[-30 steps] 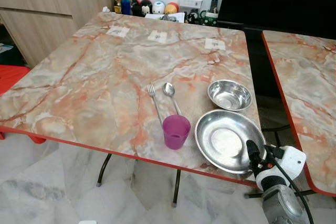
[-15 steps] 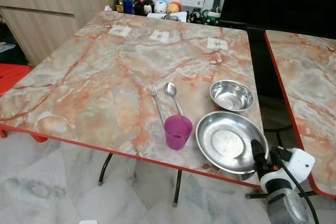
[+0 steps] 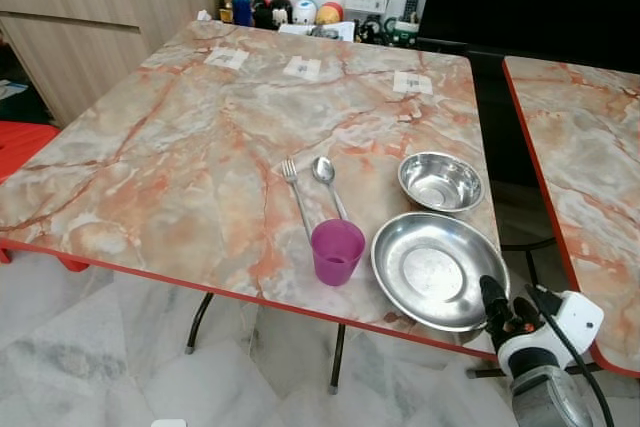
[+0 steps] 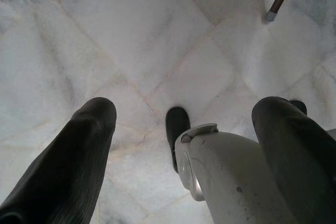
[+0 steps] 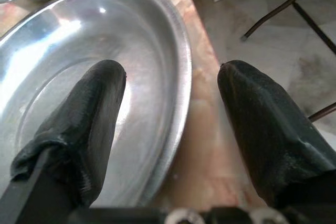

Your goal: Setting the table

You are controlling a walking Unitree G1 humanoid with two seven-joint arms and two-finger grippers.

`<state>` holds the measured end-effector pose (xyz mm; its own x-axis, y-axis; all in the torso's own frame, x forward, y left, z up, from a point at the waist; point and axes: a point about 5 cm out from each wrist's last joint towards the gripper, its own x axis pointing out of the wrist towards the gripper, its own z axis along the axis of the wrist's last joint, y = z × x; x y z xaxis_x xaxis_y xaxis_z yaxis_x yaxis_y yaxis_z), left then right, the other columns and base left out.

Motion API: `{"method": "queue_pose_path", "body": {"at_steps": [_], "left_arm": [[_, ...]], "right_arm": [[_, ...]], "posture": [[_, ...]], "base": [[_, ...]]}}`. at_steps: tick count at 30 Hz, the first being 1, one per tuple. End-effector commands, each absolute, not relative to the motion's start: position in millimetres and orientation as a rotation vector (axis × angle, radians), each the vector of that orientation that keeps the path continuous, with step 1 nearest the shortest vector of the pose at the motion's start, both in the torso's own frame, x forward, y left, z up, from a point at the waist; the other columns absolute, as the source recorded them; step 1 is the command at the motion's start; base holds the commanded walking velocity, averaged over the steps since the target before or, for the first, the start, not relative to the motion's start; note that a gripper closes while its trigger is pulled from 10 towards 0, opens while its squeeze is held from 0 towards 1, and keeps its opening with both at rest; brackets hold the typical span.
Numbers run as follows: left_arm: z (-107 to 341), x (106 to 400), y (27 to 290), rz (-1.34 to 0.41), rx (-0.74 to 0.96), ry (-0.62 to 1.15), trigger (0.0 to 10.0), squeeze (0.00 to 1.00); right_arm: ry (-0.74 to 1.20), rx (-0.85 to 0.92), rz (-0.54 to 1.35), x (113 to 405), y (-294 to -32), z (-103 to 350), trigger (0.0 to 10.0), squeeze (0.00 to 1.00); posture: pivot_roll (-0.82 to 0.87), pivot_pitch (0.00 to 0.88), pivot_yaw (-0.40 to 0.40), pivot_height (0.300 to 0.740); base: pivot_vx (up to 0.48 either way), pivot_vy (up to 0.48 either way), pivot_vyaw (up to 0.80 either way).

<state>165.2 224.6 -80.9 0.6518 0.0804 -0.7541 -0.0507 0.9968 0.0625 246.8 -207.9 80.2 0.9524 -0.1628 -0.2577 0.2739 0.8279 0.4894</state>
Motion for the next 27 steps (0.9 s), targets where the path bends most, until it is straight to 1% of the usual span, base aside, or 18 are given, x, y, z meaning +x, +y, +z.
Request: {"method": "queue_pose_path", "body": {"at_steps": [1, 2, 4, 5, 7, 8, 19, 20, 21, 27], "left_arm": [[-83.6, 159.3, 224.6, 0.055, 0.054, 0.881, 10.0, 0.0], [-83.7, 158.8, 224.9, 0.055, 0.055, 0.882, 10.0, 0.0], [-83.7, 158.8, 224.9, 0.055, 0.055, 0.882, 10.0, 0.0], [-83.8, 158.5, 225.0, 0.056, 0.055, 0.883, 10.0, 0.0], [-83.8, 158.5, 225.0, 0.056, 0.055, 0.883, 10.0, 0.0], [-84.0, 158.0, 225.1, 0.055, 0.056, 0.884, 10.0, 0.0], [-84.1, 158.1, 224.5, 0.048, 0.061, 0.886, 10.0, 0.0], [-84.1, 158.2, 224.3, 0.044, 0.064, 0.887, 10.0, 0.0], [-84.2, 158.2, 224.0, 0.04, 0.068, 0.888, 10.0, 0.0], [-84.2, 158.3, 223.6, 0.038, 0.071, 0.888, 10.0, 0.0]], "right_arm": [[0.229, 0.55, -0.235, 246.5, -208.2, 77.7, 3.0, 0.0], [0.24, 0.555, -0.23, 247.7, -206.2, 76.5, 0.2, 0.0], [0.24, 0.555, -0.23, 247.7, -206.2, 76.5, 0.2, 0.0], [0.251, 0.555, -0.226, 248.2, -205.2, 75.6, 3.4, 0.0], [0.251, 0.555, -0.226, 248.2, -205.2, 75.6, 3.4, 0.0], [0.264, 0.551, -0.217, 249.3, -203.1, 74.6, 10.0, 0.0], [0.296, 0.545, -0.223, 248.6, -204.1, 70.7, 10.0, 0.0], [0.295, 0.547, -0.223, 248.8, -204.1, 70.6, 9.1, 0.0], [0.292, 0.55, -0.222, 249.6, -203.7, 70.8, 0.0, 0.0], [0.29, 0.553, -0.219, 251.4, -202.9, 70.9, 0.0, 0.0]], "posture": [[0.01, 0.125, -0.044, 0.74], [0.02, 0.126, -0.044, 0.74], [0.02, 0.126, -0.044, 0.74], [0.02, 0.126, -0.044, 0.74], [0.02, 0.126, -0.044, 0.74], [0.02, 0.127, -0.044, 0.74], [0.02, 0.127, -0.042, 0.74], [0.02, 0.127, -0.042, 0.74], [0.02, 0.127, -0.042, 0.74], [0.02, 0.125, -0.043, 0.74]], "base": [[0.0, 0.0, 0.0], [0.0, 0.0, 0.0], [0.0, 0.0, 0.0], [0.0, 0.0, 0.0], [0.0, 0.0, 0.0], [0.0, 0.0, 0.0], [0.0, 0.0, 0.0], [0.0, 0.0, 0.0], [0.0, 0.0, 0.0], [0.0, 0.0, 0.0]]}}
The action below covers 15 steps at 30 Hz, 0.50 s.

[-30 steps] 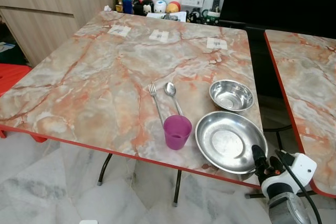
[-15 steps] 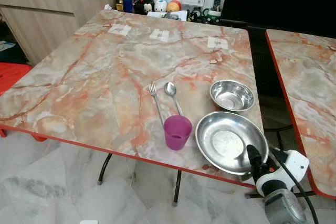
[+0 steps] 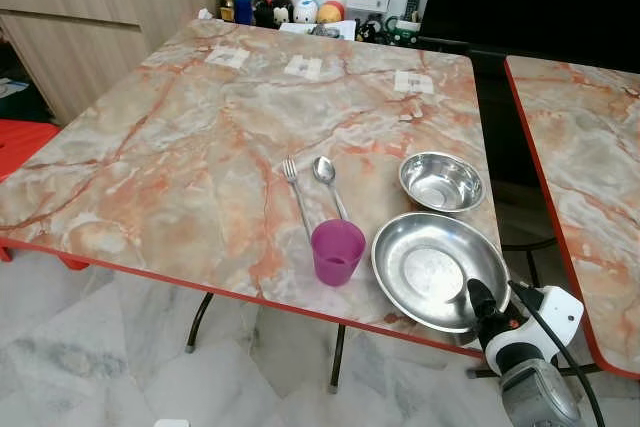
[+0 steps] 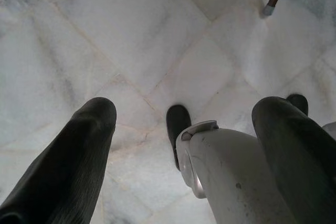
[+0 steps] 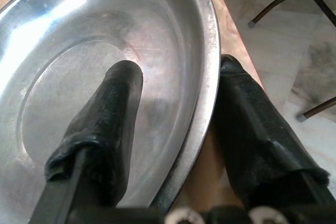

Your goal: Setting the table

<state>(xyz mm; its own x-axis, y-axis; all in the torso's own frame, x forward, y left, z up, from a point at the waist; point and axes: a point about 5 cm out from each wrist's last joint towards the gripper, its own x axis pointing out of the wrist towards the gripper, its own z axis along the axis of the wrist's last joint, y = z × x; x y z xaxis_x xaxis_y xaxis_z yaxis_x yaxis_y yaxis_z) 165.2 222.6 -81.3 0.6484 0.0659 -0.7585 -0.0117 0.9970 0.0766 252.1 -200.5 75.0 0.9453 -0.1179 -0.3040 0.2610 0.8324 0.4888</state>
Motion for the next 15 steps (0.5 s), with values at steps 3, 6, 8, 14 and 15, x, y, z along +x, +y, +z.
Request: {"method": "queue_pose_path", "body": {"at_steps": [3, 6, 8, 14, 15], "left_arm": [[-84.3, 158.3, 223.3, 0.036, 0.073, 0.889, 10.0, 0.0], [-84.5, 158.1, 222.9, 0.033, 0.075, 0.891, 10.0, 0.0], [-84.7, 158.0, 222.2, 0.03, 0.077, 0.892, 10.0, 0.0], [-85.0, 158.0, 220.8, 0.021, 0.081, 0.894, 10.0, 0.0], [-85.1, 157.9, 220.5, 0.019, 0.082, 0.895, 10.0, 0.0]], "right_arm": [[0.291, 0.554, -0.216, 252.1, -202.4, 70.9, 0.0, 0.0], [0.289, 0.557, -0.216, 252.4, -202.3, 71.1, 0.0, 0.0], [0.288, 0.558, -0.217, 252.3, -202.5, 71.1, 0.0, 0.0], [0.29, 0.555, -0.223, 250.8, -204.2, 70.2, 0.0, 0.0], [0.291, 0.554, -0.225, 250.0, -204.3, 70.1, 0.0, 0.0]], "posture": [[0.02, 0.125, -0.043, 0.74], [0.02, 0.125, -0.043, 0.74], [0.02, 0.125, -0.044, 0.74], [0.02, 0.125, -0.044, 0.74], [0.02, 0.125, -0.044, 0.74]], "base": [[0.0, 0.0, 0.0], [0.0, 0.0, 0.0], [0.0, 0.0, 0.0], [0.0, 0.0, 0.0], [0.0, 0.0, 0.0]]}}
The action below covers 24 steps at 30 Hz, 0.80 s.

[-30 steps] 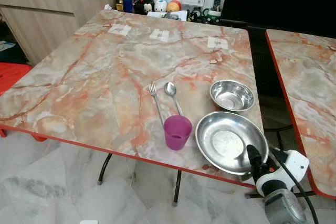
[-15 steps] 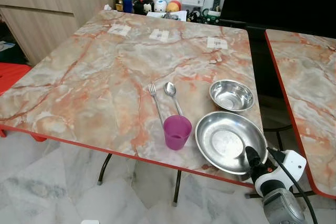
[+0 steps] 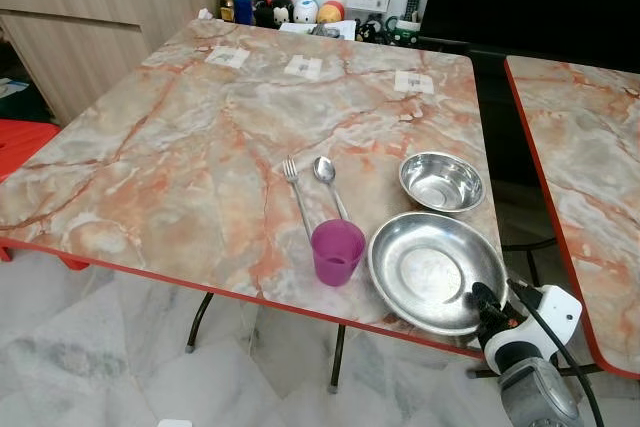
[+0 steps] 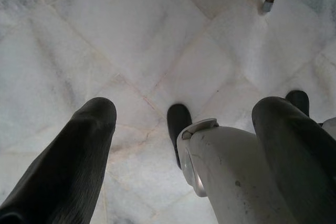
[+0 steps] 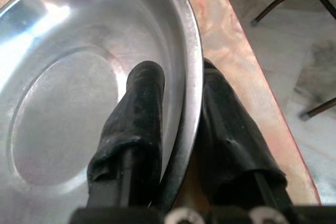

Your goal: Setting the table

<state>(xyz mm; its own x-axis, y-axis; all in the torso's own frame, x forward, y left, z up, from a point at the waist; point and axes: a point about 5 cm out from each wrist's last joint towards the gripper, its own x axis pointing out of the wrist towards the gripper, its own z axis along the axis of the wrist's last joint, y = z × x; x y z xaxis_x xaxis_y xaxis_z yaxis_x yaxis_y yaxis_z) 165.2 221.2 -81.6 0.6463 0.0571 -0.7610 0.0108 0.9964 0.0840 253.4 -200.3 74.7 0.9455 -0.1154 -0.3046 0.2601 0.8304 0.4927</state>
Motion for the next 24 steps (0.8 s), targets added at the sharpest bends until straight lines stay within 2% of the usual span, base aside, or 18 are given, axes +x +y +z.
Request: {"method": "queue_pose_path", "body": {"at_steps": [1, 11, 22, 23, 24], "left_arm": [[-85, 158, 221, 0.019, 0.083, 0.895, 10.0, 0.0], [-85, 158, 219, 0.013, 0.085, 0.897, 10.0, 0.0], [-86, 159, 218, 0.0, 0.096, 0.903, 10.0, 0.0], [-86, 158, 219, -0.001, 0.102, 0.904, 10.0, 0.0], [-86, 158, 219, -0.001, 0.102, 0.904, 10.0, 0.0]], "right_arm": [[0.291, 0.553, -0.225, 250, -204, 70, 0.0, 0.0], [0.256, 0.574, -0.265, 233, -211, 73, 0.0, 0.0], [0.009, 0.633, -0.38, 214, -232, 100, 0.0, 0.0], [-0.036, 0.642, -0.387, 216, -234, 105, 1.6, 0.0], [-0.036, 0.642, -0.387, 216, -234, 105, 1.6, 0.0]], "posture": [[0.02, 0.125, -0.044, 0.74], [0.01, 0.125, -0.045, 0.74], [0.0, 0.121, -0.044, 0.74], [-0.01, 0.118, -0.041, 0.74], [-0.01, 0.118, -0.041, 0.74]], "base": [[0.0, 0.0, 0.0], [0.0, 0.0, 0.0], [0.0, 0.0, 0.0], [0.0, 0.0, 0.0], [0.0, 0.0, 0.0]]}}
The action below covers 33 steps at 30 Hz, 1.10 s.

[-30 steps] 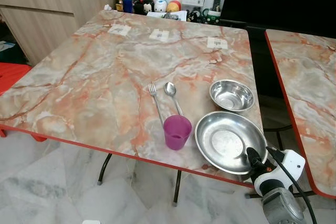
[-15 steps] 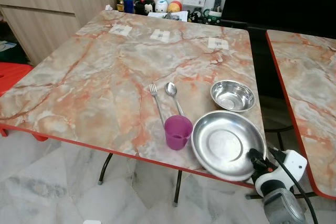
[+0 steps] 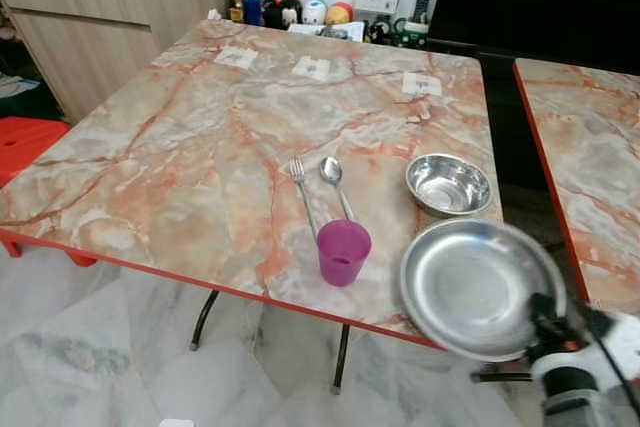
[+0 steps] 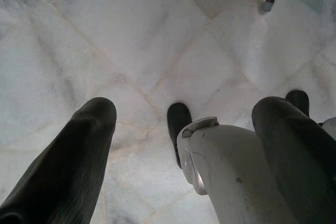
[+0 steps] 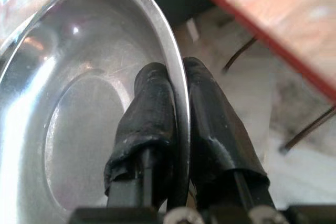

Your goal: Setting the table

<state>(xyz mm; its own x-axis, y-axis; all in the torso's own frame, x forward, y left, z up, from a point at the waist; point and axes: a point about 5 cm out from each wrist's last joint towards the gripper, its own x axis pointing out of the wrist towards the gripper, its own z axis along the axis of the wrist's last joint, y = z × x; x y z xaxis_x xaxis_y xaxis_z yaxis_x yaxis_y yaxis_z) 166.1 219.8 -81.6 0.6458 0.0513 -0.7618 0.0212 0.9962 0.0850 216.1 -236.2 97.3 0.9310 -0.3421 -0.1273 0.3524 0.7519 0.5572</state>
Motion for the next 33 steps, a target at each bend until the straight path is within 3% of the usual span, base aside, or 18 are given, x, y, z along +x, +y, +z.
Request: {"method": "queue_pose_path", "body": {"at_steps": [1, 2, 13, 20, 26, 33], "left_arm": [[-86, 158, 219, -0.003, 0.108, 0.904, 10.0, 0.0], [-86, 158, 219, -0.004, 0.11, 0.904, 10.0, 0.0], [-90, 149, 221, -0.008, 0.14, 0.943, 10.0, 0.0], [-91, 146, 220, -0.012, 0.146, 0.954, 10.0, 0.0], [-91, 147, 218, -0.015, 0.148, 0.955, 10.0, 0.0], [-91, 146, 218, -0.018, 0.15, 0.958, 10.0, 0.0]], "right_arm": [[-0.072, 0.647, -0.388, 218, -236, 110, 9.1, 0.0], [-0.089, 0.65, -0.381, 220, -237, 113, 10.0, 0.0], [-0.195, 0.723, -0.38, 236, -236, 125, 10.0, 0.0], [-0.197, 0.725, -0.384, 241, -235, 125, 10.0, 0.0], [-0.196, 0.713, -0.38, 243, -234, 124, 10.0, 0.0], [-0.216, 0.712, -0.386, 246, -234, 125, 10.0, 0.0]], "posture": [[-0.01, 0.116, -0.041, 0.74], [0.0, 0.114, -0.041, 0.74], [0.0, 0.096, -0.04, 0.74], [0.0, 0.078, -0.037, 0.74], [0.0, 0.071, -0.038, 0.74], [0.0, 0.063, -0.036, 0.74]], "base": [[0.0, 0.0, 0.0], [0.0, 0.0, 0.0], [0.0, -0.047, 0.0], [0.0, -0.442, 0.0], [0.0, -0.426, -0.8], [0.0, -0.415, 0.0]]}}
